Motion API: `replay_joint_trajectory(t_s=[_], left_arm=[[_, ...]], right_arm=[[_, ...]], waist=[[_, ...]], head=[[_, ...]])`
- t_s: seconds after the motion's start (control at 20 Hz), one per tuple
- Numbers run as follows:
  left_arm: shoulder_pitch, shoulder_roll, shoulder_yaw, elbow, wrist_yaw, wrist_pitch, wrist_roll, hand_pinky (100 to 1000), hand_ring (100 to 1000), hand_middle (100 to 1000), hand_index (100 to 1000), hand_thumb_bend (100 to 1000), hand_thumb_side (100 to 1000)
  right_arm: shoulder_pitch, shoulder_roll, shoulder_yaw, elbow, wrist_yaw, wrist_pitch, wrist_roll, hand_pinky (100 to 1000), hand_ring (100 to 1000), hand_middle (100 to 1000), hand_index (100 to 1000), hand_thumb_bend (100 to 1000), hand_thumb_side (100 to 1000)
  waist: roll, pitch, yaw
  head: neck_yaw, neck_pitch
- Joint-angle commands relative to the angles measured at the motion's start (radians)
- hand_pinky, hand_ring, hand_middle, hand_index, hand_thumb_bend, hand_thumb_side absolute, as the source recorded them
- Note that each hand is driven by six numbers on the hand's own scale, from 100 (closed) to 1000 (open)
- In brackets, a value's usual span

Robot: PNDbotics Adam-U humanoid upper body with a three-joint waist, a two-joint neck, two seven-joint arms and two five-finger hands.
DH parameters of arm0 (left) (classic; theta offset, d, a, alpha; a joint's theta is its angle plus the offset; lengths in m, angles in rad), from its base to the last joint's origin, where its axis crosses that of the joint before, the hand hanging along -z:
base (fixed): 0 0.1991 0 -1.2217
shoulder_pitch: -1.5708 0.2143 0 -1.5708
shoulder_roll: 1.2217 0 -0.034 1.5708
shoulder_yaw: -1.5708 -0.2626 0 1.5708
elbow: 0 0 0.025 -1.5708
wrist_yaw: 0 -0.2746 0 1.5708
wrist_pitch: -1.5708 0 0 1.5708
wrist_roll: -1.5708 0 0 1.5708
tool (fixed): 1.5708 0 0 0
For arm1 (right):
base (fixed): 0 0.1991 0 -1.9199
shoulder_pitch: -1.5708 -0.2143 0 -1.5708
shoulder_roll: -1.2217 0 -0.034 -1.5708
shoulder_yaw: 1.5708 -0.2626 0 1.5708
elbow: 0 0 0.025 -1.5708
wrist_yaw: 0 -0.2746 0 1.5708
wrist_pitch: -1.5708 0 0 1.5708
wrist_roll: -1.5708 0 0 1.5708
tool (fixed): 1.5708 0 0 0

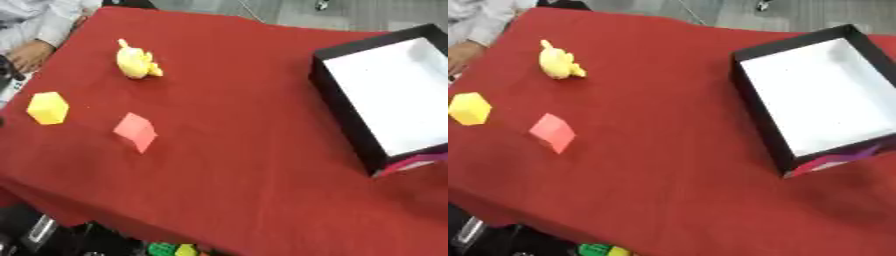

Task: Pick up the objects with one hand, pass them to the other hand, and then place them into the box on the other side of the table.

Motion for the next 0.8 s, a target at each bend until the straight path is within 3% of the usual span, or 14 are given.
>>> replay_joint_trajectory(t_s=[0.05,0.8], left_arm=[[-0.022,0.021,0.010,0.006,-0.053,0.003,0.018,890,885,832,821,687,100],[-0.033,-0.009,0.031,0.059,-0.170,0.015,0.098,885,882,832,817,658,100]], right_arm=[[-0.003,-0.011,0.000,-0.009,0.014,-0.005,0.004,1000,907,1000,982,100,482],[-0.005,0.005,0.010,0.001,0.060,-0.014,0.017,1000,905,1000,982,100,469]], waist=[[-0.011,0.000,-0.002],[-0.013,0.010,-0.018]], head=[[0.007,-0.011],[0.024,-0.016]])
